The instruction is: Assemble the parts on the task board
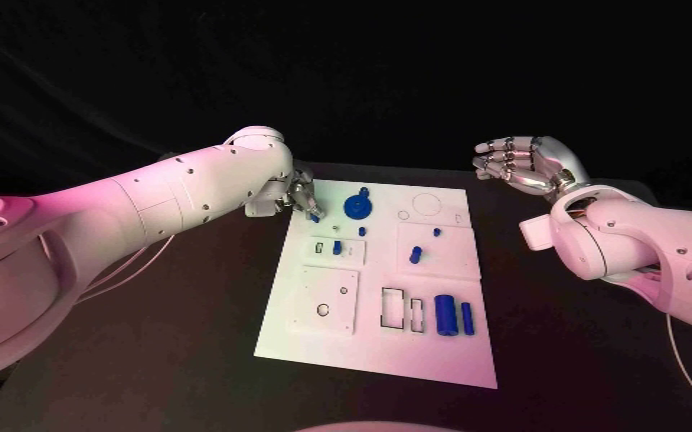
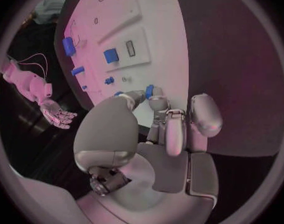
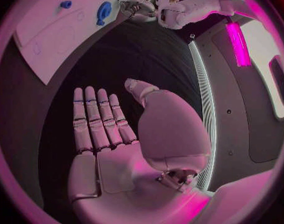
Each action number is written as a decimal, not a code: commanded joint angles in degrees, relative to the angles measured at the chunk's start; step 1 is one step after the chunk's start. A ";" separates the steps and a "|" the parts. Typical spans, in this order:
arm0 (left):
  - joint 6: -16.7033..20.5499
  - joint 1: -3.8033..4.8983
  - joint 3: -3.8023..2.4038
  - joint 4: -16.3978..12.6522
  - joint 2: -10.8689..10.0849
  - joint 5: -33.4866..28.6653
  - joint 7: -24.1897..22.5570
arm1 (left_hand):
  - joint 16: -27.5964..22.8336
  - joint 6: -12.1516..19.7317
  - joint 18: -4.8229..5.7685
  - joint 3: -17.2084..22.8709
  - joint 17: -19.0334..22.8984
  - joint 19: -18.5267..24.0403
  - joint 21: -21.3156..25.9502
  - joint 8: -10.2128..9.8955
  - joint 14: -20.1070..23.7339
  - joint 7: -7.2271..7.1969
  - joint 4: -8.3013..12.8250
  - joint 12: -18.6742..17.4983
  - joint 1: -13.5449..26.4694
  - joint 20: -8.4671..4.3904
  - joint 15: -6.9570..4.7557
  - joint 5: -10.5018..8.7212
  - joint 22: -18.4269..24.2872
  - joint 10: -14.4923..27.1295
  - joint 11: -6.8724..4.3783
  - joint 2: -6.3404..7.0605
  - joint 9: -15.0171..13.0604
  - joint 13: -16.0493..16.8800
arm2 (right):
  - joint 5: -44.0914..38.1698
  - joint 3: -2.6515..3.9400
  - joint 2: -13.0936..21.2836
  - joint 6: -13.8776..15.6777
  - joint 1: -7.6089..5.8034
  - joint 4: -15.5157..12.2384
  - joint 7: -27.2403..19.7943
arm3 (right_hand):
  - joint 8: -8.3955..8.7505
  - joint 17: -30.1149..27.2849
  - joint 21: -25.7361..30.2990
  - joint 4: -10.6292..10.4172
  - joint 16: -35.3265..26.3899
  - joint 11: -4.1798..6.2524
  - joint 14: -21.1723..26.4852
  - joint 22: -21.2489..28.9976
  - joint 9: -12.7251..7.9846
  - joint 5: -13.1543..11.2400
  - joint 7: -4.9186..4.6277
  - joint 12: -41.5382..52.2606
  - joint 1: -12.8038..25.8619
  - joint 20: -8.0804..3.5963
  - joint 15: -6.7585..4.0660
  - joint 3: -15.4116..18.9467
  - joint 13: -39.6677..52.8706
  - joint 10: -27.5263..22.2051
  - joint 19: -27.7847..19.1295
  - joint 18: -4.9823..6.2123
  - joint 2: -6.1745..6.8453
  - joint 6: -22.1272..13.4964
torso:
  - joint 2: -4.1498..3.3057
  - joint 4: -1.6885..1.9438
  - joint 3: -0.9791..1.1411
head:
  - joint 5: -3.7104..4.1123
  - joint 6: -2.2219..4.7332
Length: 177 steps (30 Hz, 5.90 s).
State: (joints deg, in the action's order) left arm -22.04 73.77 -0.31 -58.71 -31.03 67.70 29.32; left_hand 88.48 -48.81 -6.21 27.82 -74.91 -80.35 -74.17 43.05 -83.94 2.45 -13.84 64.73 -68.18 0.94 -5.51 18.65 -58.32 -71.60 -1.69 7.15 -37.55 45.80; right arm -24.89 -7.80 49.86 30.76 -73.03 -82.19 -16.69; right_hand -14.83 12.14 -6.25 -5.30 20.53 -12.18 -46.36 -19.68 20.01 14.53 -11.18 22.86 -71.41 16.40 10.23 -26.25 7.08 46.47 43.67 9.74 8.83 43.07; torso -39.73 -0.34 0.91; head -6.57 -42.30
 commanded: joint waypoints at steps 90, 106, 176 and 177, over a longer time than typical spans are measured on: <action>6.36 -4.40 0.10 -20.24 -11.29 1.85 -0.22 | -0.27 0.34 0.50 13.64 -10.66 -0.09 -0.39 2.75 -4.97 -0.12 4.72 1.31 -0.50 0.20 0.37 -3.06 -1.31 -1.60 -0.14 1.14 -2.24 1.31 | -1.32 0.01 0.26 -0.91 0.95 0.52 -1.50 | -0.42 -0.36 0.52 -0.22 -0.36 -0.05 -0.38 0.40 -0.24 -0.04 -4.40 0.47 0.67 -0.05 0.02 0.52 -0.49 0.49 0.59 0.37 -0.02 0.45 | 0.60 0.59 -0.15 | -0.39 -1.29; 4.44 -4.41 0.12 -20.42 -11.06 1.22 -0.16 | -0.19 0.26 0.55 13.68 -10.85 -0.19 -0.53 2.91 -5.01 -0.17 4.81 1.65 -0.41 0.17 0.33 -3.24 -1.55 -1.90 -0.18 1.28 -2.32 1.79 | -1.24 0.01 0.40 -0.95 0.99 0.48 -1.54 | -0.42 -0.36 0.52 -0.22 -0.36 -0.05 -0.38 0.40 -0.24 -0.04 -4.40 0.47 0.67 -0.05 0.02 0.52 -0.49 0.49 0.59 0.37 -0.02 0.45 | 0.63 0.54 -0.08 | -0.40 -1.39; 5.09 -4.42 0.16 -18.78 -10.06 0.36 0.09 | 0.45 -2.26 0.91 1.11 -12.33 -0.89 -1.51 3.57 -5.36 -0.89 -2.88 2.76 9.83 -0.36 -0.19 -3.63 -3.54 -3.13 -0.75 4.19 -1.71 3.15 | -1.02 0.01 0.35 -1.43 1.16 0.76 -1.25 | -0.48 -0.55 0.62 -0.50 -0.38 -0.04 -0.44 0.62 -0.36 0.04 -4.38 0.58 0.99 -0.05 0.01 0.72 -0.76 0.54 0.67 0.37 -0.16 0.50 | 0.62 0.53 -0.11 | -0.08 -1.10; 5.18 -4.42 0.16 -18.79 -10.06 0.36 0.08 | 0.45 -2.26 0.91 1.11 -12.33 -0.89 -1.51 3.57 -5.36 -0.89 -2.88 2.76 9.83 -0.36 -0.19 -3.63 -3.54 -3.13 -0.75 4.19 -1.71 3.15 | -1.02 0.01 0.35 -1.43 1.16 0.77 -1.25 | -0.48 -0.55 0.62 -0.50 -0.38 -0.04 -0.44 0.62 -0.36 0.04 -4.38 0.58 0.99 -0.05 0.01 0.72 -0.76 0.54 0.67 0.37 -0.16 0.50 | 0.60 0.52 -0.11 | -0.06 -1.04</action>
State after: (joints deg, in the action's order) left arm -16.30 69.38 -0.15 -77.41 -41.16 68.19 29.28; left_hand 88.71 -50.71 -6.20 29.16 -74.90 -80.77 -75.50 46.80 -84.15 1.42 -16.75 67.39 -58.84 0.52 -5.31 15.21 -61.80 -74.45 -2.35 11.41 -39.33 48.97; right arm -25.77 -7.80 50.24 30.28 -71.90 -81.41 -17.50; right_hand -15.05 11.64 -5.87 -5.78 20.53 -12.18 -46.36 -19.11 19.73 14.53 -11.18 23.08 -70.94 16.40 10.23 -25.77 6.36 46.47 44.09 9.75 8.83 43.07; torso -39.11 0.16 0.80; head -6.64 -43.39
